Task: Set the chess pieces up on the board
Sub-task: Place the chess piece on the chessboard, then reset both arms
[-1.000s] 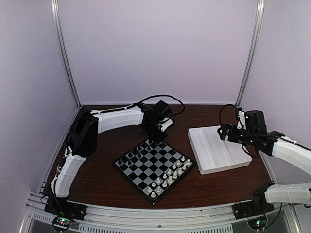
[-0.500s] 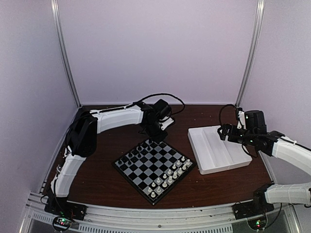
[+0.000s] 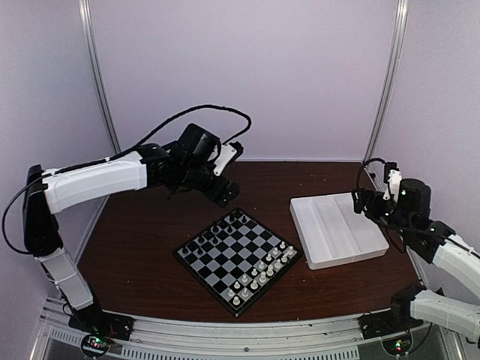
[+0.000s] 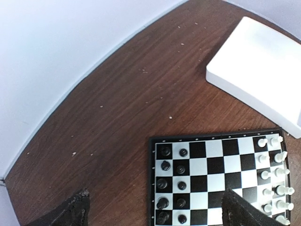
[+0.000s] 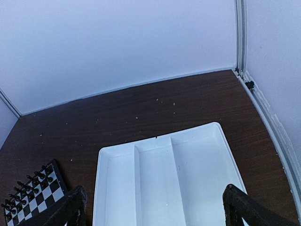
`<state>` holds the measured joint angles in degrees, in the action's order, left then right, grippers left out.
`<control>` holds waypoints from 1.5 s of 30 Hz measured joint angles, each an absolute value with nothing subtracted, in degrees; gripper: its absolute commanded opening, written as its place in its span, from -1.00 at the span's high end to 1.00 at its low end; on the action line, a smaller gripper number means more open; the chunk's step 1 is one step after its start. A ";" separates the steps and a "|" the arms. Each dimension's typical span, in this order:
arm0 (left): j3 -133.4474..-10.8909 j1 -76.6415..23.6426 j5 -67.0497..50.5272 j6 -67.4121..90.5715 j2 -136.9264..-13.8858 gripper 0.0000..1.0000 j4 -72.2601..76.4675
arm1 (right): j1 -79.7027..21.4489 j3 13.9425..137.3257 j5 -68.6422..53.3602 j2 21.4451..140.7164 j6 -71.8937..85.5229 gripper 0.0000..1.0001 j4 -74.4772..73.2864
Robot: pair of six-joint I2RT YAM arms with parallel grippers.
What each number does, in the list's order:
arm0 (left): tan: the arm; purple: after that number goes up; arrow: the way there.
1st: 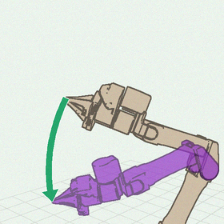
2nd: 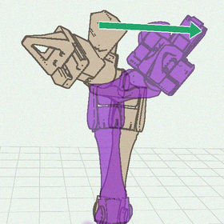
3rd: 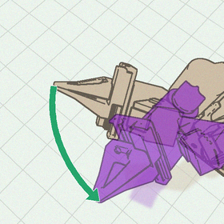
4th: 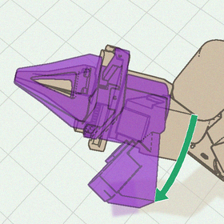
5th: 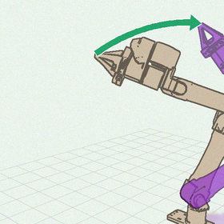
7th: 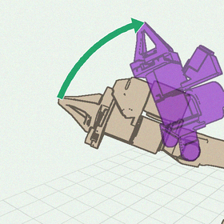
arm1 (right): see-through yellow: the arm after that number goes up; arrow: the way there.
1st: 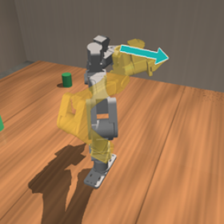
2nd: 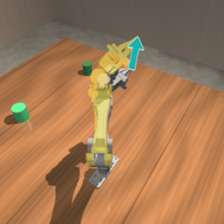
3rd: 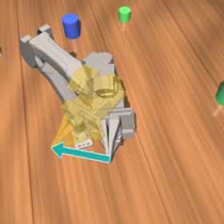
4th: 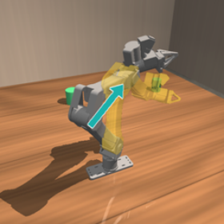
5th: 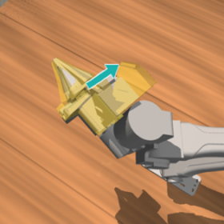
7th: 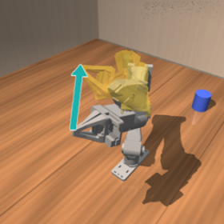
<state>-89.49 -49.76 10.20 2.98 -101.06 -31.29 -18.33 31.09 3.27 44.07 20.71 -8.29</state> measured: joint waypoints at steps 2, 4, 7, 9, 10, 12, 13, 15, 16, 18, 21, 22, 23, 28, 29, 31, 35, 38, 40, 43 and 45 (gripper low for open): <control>-82.61 -49.56 12.56 3.38 -94.74 -0.95 -27.55 | -18.33 26.98 4.97 39.07 19.38 -0.96 -4.58; -77.56 -48.97 14.90 3.84 -90.19 -0.95 -25.47 | -18.31 22.24 6.72 34.61 17.65 -0.96 -0.56; -71.24 -46.83 19.64 5.19 -85.23 -0.95 -23.51 | -18.28 15.31 9.56 28.34 13.58 -0.99 4.60; -66.92 -44.58 22.70 6.37 -82.32 -0.95 -22.20 | -18.26 12.45 11.75 24.82 10.46 -1.00 6.00; -63.70 -42.72 24.38 7.14 -80.14 -0.95 -21.52 | -18.24 11.62 12.67 23.57 8.78 -1.00 6.83; -58.13 -39.00 26.11 8.51 -75.88 -0.95 -20.21 | -18.22 10.85 14.09 22.31 5.98 -1.00 8.80; -54.65 -36.47 26.96 9.23 -72.84 -0.95 -19.16 | -18.11 10.83 14.74 22.35 4.25 -1.00 9.74; -49.01 -32.53 29.76 9.82 -67.37 -0.95 -16.45 | -17.80 10.90 15.73 24.08 1.74 -1.00 11.49; -46.06 -31.07 31.62 9.52 -64.58 -0.95 -14.17 | -17.54 11.00 16.12 25.71 0.80 -1.00 12.08; -41.41 -30.22 35.35 8.19 -60.95 -0.95 -8.91 | -16.64 11.07 16.99 30.44 -0.89 -1.00 13.63; -33.58 -29.78 39.86 5.37 -58.50 -0.95 0.75 | -14.83 10.98 16.97 37.50 -3.33 -1.00 16.40; -31.68 -29.17 40.38 4.56 -58.63 -0.96 2.81 | -14.15 10.79 16.86 40.10 -4.19 -1.00 18.02; -29.87 -28.03 40.75 3.99 -59.09 -0.95 4.49 | -13.41 10.35 16.71 42.96 -4.84 -1.00 20.53; -24.08 -19.40 41.34 2.94 -60.88 -0.95 10.44 | -10.81 9.06 15.38 60.45 -6.31 -1.00 37.82; -22.87 -18.09 41.34 2.70 -60.88 -0.95 12.43 | -10.24 9.61 14.94 65.54 -6.24 -1.00 42.00; -20.43 -16.05 41.28 1.98 -61.23 -0.95 16.43 | -8.34 11.64 14.15 75.44 -5.61 -1.00 48.47; -16.62 -13.74 40.34 -0.14 -63.94 -0.95 23.35 | -3.07 15.07 10.63 89.32 -3.88 -1.00 57.74; -15.49 -11.84 36.84 -0.80 -67.02 -0.95 28.38 | -1.98 18.04 8.47 89.89 -3.44 -1.00 55.46; -15.46 -10.02 33.04 -0.75 -70.50 -0.95 32.23 | -1.96 21.02 7.40 89.71 -3.18 -1.00 54.50; -16.69 -7.29 28.05 0.30 -77.71 -0.95 36.64 | -1.98 22.57 6.28 89.41 -3.05 -1.00 54.76; -18.28 -5.17 23.81 1.45 -83.26 -0.95 39.20 | -1.96 22.57 6.00 89.41 -3.03 -1.00 54.13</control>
<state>-18.28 -5.17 23.81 1.45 -83.26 39.20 -1.96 22.57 6.00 89.41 -3.03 54.13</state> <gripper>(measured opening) 0.976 0.997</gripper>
